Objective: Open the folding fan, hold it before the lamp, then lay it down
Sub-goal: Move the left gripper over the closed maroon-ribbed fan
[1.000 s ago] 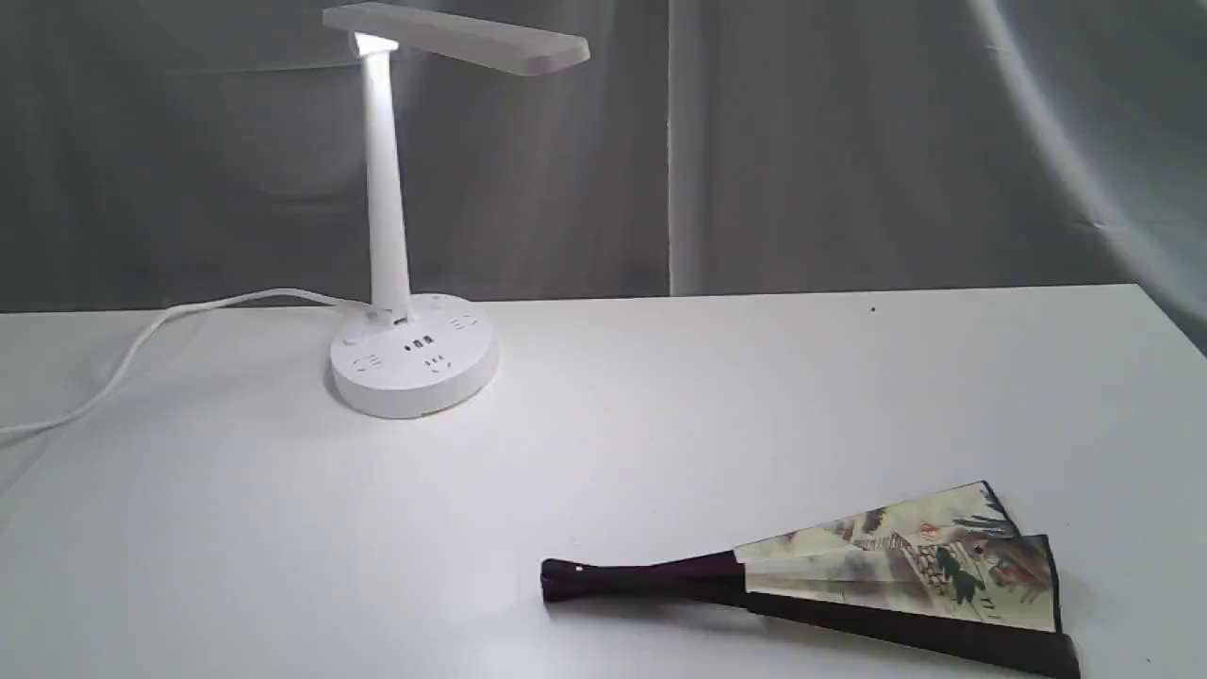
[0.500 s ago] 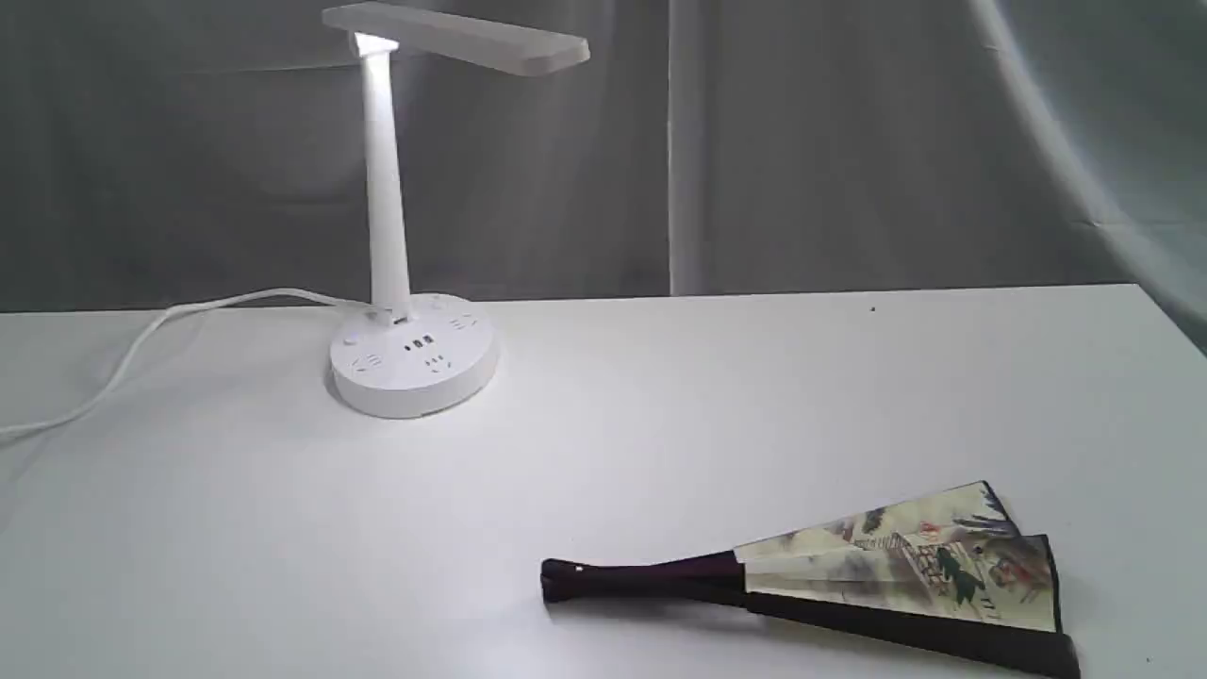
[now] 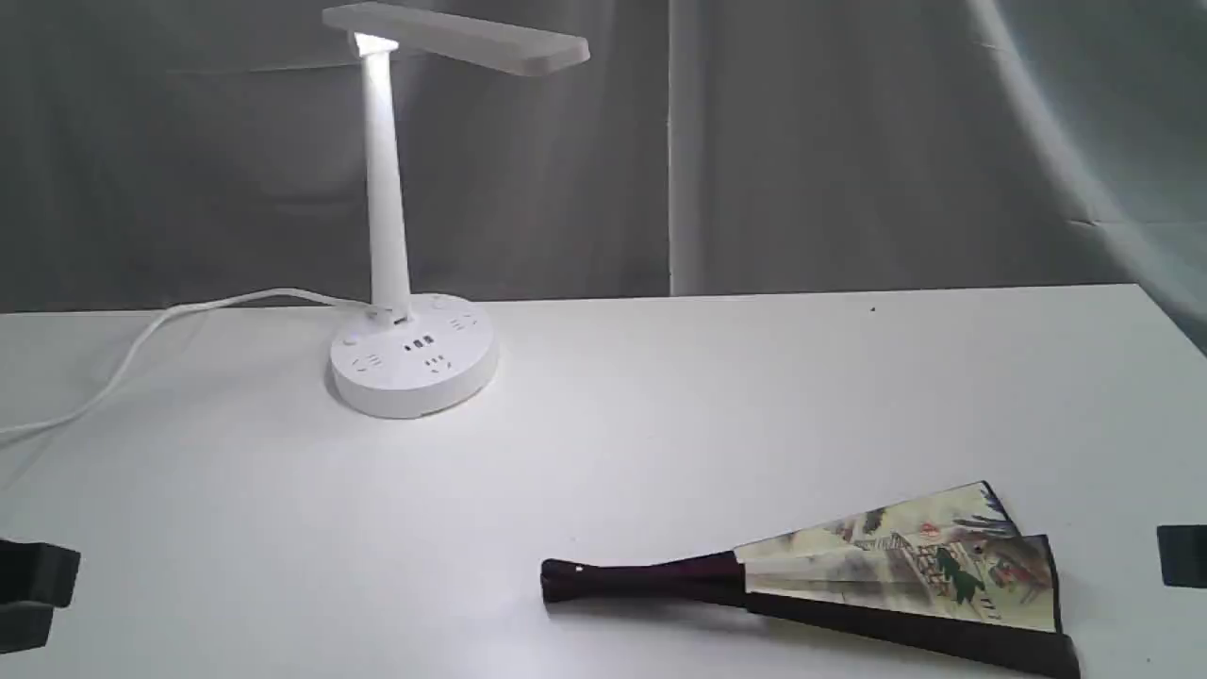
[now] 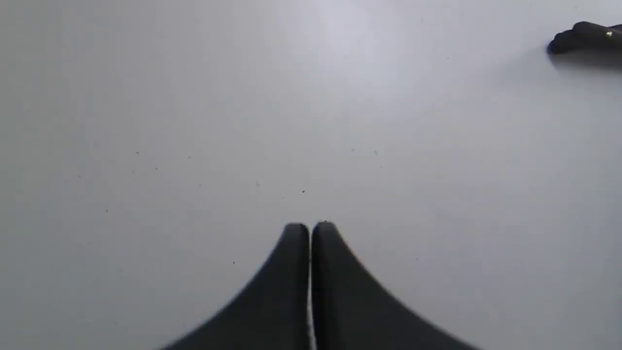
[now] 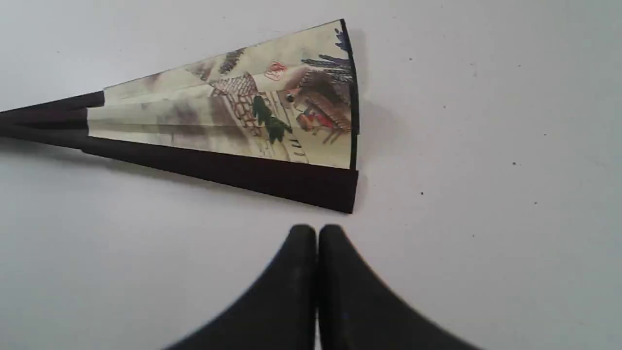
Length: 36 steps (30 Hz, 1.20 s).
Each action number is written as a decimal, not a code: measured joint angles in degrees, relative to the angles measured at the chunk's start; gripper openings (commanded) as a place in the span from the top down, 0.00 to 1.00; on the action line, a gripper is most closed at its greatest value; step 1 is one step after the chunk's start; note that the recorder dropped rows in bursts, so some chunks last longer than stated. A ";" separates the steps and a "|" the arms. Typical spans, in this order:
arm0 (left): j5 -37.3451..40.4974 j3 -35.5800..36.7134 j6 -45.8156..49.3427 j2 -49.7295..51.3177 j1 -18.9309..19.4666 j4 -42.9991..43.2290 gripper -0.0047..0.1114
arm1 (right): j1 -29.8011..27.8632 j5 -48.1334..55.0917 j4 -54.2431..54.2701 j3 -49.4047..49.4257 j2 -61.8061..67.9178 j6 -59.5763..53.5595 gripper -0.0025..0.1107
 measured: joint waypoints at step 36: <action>-8.22 -17.61 6.90 26.64 -26.43 5.66 0.55 | 0.00 -0.68 21.30 0.00 8.82 -17.52 0.77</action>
